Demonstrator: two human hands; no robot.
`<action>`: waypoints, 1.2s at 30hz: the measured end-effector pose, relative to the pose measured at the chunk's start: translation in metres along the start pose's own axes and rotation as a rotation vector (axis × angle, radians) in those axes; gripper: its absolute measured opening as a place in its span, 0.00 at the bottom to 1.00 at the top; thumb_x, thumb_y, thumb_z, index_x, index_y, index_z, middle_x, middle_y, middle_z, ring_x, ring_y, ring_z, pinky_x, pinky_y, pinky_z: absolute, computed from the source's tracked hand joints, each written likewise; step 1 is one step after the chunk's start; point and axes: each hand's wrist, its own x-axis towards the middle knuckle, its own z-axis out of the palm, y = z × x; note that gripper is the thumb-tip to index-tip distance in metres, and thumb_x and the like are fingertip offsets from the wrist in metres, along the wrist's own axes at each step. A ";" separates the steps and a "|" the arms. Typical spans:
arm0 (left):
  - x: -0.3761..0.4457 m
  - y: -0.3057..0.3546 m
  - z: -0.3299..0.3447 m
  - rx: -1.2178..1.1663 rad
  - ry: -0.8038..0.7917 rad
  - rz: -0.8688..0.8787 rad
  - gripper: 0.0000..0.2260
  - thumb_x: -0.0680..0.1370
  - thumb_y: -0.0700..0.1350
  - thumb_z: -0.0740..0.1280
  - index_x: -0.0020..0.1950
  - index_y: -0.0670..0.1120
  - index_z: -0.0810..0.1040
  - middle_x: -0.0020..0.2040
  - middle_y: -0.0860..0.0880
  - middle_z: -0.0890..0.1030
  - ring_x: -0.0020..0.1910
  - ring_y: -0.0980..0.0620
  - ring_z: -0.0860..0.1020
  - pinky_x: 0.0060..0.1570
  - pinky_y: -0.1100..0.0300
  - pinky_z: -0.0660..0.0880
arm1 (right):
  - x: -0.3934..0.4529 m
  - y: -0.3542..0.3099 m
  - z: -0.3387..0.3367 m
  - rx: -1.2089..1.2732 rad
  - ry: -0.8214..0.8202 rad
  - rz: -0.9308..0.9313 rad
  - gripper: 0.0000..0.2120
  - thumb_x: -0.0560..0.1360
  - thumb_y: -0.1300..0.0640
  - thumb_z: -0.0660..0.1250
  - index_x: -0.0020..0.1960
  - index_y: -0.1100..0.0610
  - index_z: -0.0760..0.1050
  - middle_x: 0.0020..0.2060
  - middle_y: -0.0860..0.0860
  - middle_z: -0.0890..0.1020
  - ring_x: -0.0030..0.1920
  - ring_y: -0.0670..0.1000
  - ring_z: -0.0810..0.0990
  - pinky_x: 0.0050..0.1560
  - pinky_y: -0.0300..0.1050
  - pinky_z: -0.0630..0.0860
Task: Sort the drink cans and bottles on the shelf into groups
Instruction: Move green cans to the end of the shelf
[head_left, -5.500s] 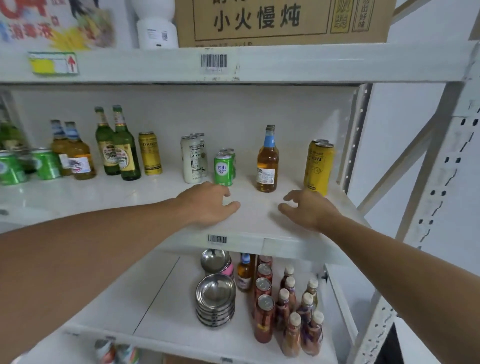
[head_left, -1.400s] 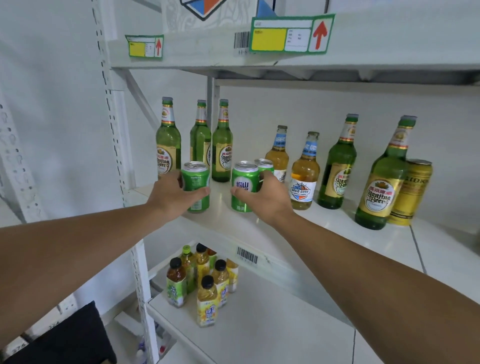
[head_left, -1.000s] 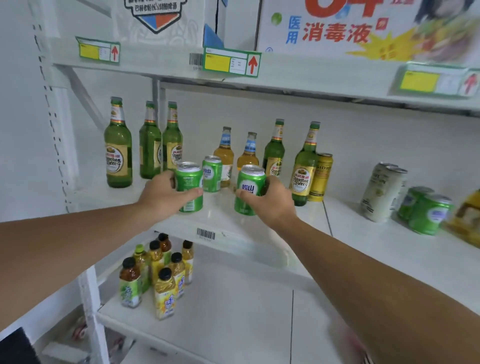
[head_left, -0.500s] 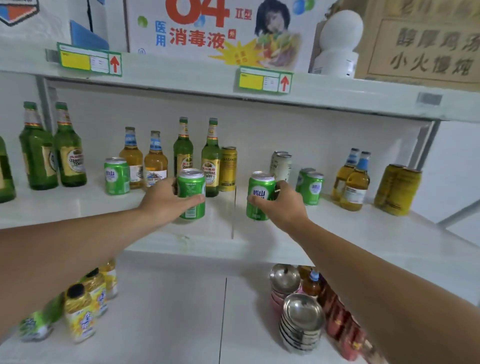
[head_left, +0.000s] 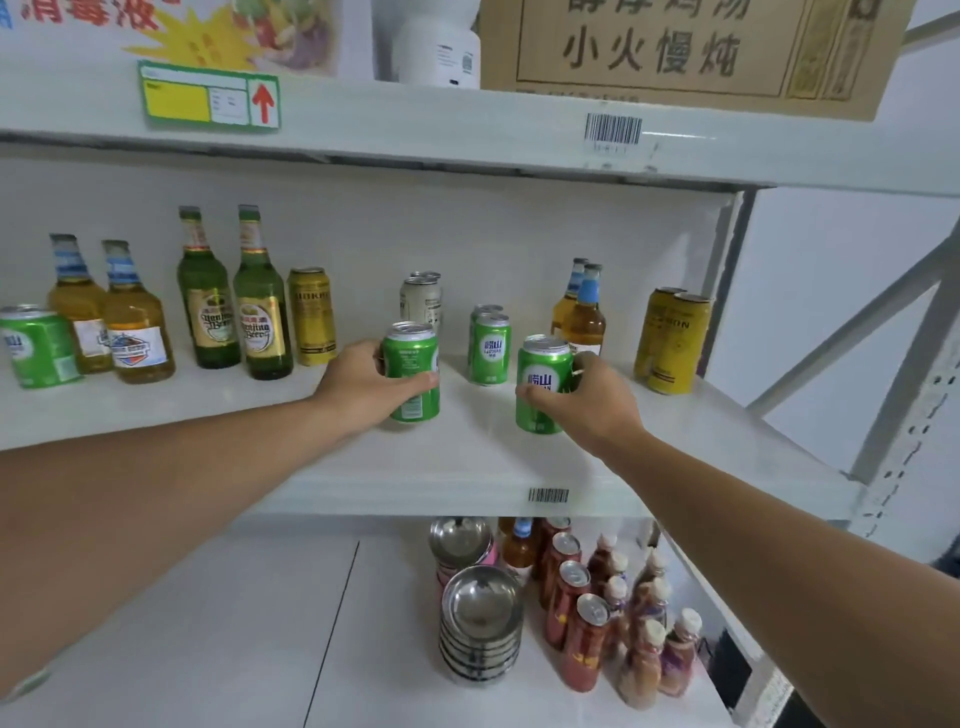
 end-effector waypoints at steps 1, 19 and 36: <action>0.002 0.004 0.011 0.007 -0.012 -0.002 0.16 0.72 0.56 0.83 0.55 0.56 0.85 0.55 0.54 0.88 0.54 0.54 0.86 0.62 0.53 0.82 | 0.002 0.006 -0.006 0.007 0.005 0.008 0.26 0.70 0.36 0.80 0.59 0.48 0.76 0.48 0.45 0.85 0.49 0.49 0.85 0.52 0.53 0.84; 0.073 0.014 0.115 0.018 -0.059 -0.009 0.18 0.70 0.54 0.85 0.55 0.50 0.88 0.49 0.52 0.89 0.50 0.53 0.87 0.53 0.58 0.82 | 0.059 0.057 -0.027 0.008 0.049 0.052 0.32 0.67 0.35 0.81 0.63 0.51 0.78 0.48 0.45 0.85 0.47 0.46 0.85 0.49 0.53 0.86; 0.096 0.007 0.125 0.042 -0.083 -0.001 0.19 0.70 0.55 0.84 0.57 0.50 0.87 0.52 0.50 0.89 0.53 0.48 0.86 0.59 0.49 0.83 | 0.073 0.044 -0.001 0.044 0.001 -0.020 0.28 0.67 0.36 0.81 0.61 0.45 0.78 0.48 0.43 0.86 0.48 0.46 0.86 0.52 0.55 0.86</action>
